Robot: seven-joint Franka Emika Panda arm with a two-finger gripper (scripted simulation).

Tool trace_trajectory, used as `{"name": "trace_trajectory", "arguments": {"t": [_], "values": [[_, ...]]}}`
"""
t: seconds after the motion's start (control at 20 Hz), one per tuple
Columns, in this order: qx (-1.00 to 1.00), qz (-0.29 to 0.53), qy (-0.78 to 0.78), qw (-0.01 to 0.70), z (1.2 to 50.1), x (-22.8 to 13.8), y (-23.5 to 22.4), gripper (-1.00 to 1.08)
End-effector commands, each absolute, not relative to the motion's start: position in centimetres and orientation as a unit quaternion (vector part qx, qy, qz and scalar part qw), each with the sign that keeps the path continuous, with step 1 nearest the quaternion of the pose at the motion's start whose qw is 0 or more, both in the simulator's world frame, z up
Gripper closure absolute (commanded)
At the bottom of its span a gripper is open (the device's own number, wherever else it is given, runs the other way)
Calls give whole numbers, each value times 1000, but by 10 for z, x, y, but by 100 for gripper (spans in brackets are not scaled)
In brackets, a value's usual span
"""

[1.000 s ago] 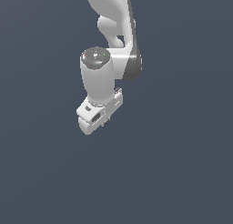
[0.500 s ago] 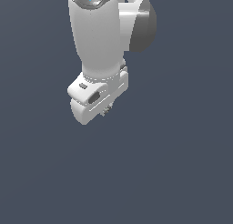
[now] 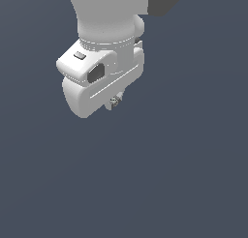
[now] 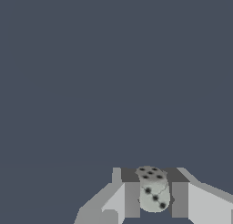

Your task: Pick up the object and move it to a goal position.

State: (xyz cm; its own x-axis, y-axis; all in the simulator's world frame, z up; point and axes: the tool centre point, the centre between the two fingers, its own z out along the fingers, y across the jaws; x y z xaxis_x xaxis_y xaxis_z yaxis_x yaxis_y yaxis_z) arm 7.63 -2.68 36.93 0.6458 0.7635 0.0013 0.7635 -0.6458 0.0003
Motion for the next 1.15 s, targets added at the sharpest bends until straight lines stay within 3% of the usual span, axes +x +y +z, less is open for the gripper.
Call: {"name": "trace_trajectory", "arguments": {"t": [0.0, 0.5, 1.1], "values": [[-907, 0, -421, 0, 385, 80, -25, 108], [-907, 0, -420, 0, 426, 91, -21, 108], [-907, 0, -420, 0, 439, 94, -19, 108]]}}
